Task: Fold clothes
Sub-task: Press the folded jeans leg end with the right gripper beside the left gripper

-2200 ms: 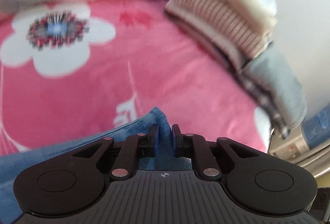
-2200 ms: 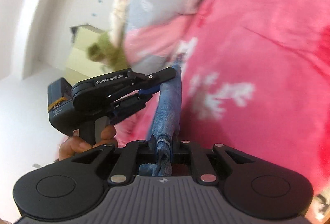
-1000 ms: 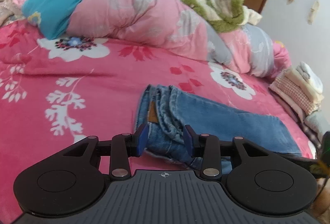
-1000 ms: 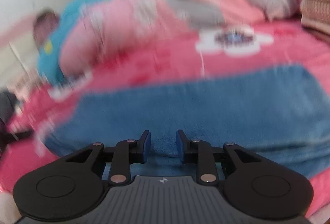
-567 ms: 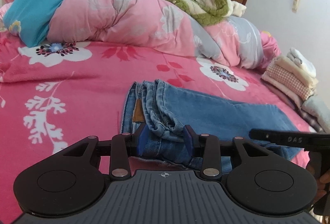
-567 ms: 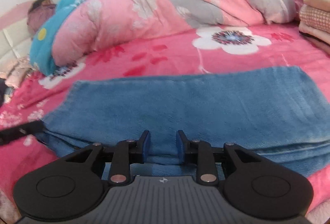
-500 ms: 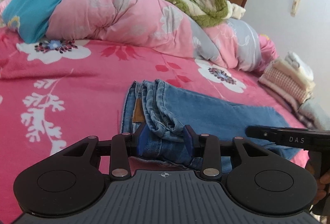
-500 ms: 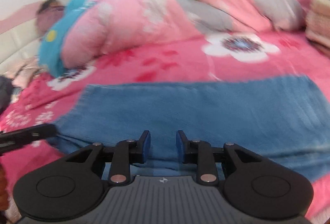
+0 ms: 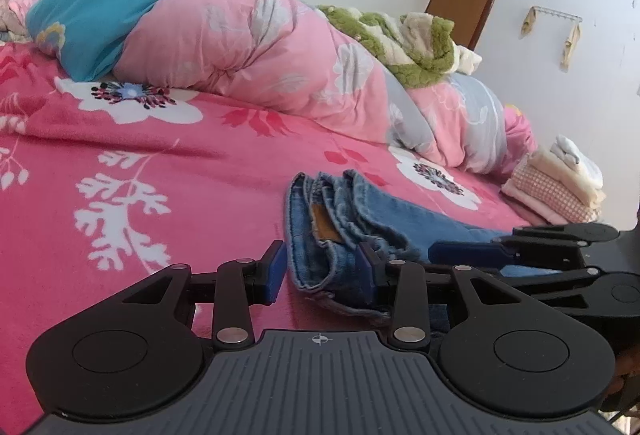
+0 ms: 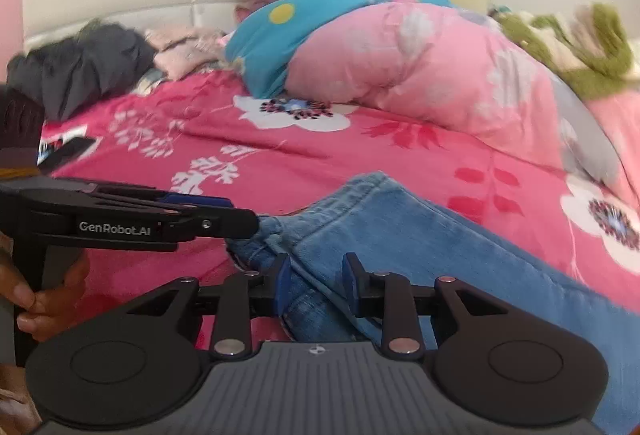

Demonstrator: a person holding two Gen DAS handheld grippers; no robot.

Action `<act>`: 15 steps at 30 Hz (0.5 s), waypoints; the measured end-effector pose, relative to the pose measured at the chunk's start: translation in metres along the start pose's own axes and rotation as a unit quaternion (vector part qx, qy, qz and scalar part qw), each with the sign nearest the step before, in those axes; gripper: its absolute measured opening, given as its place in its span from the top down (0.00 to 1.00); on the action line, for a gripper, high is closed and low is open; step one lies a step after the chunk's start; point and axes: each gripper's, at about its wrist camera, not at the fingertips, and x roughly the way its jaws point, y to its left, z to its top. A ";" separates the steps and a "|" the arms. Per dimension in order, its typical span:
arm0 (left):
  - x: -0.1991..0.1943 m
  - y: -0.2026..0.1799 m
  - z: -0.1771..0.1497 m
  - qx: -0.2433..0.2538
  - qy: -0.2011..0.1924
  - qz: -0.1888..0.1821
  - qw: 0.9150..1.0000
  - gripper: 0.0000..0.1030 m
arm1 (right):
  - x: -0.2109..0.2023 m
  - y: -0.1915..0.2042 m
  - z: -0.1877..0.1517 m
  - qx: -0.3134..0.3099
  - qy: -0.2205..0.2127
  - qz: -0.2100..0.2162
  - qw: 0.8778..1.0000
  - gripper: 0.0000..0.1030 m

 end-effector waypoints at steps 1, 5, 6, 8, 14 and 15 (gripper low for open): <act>0.001 0.003 -0.001 -0.003 -0.001 -0.001 1.000 0.64 | 0.003 0.002 0.001 -0.006 0.001 -0.004 1.000 0.71; 0.002 0.011 -0.005 -0.020 -0.004 -0.015 1.000 0.64 | 0.011 -0.003 0.005 0.016 0.003 0.000 1.000 0.71; 0.002 0.011 -0.006 -0.020 -0.004 -0.016 1.000 0.64 | 0.012 -0.005 0.006 0.024 0.005 0.001 1.000 0.72; 0.003 0.012 -0.007 -0.021 -0.007 -0.017 1.000 0.64 | 0.013 -0.009 0.009 0.042 0.008 0.003 0.999 0.77; 0.002 0.015 -0.008 -0.030 -0.009 -0.022 0.999 0.63 | 0.007 -0.019 0.023 0.096 -0.003 0.009 0.995 0.90; 0.002 0.015 -0.009 -0.031 -0.009 -0.022 0.999 0.63 | 0.006 -0.021 0.025 0.102 -0.004 0.013 0.995 0.90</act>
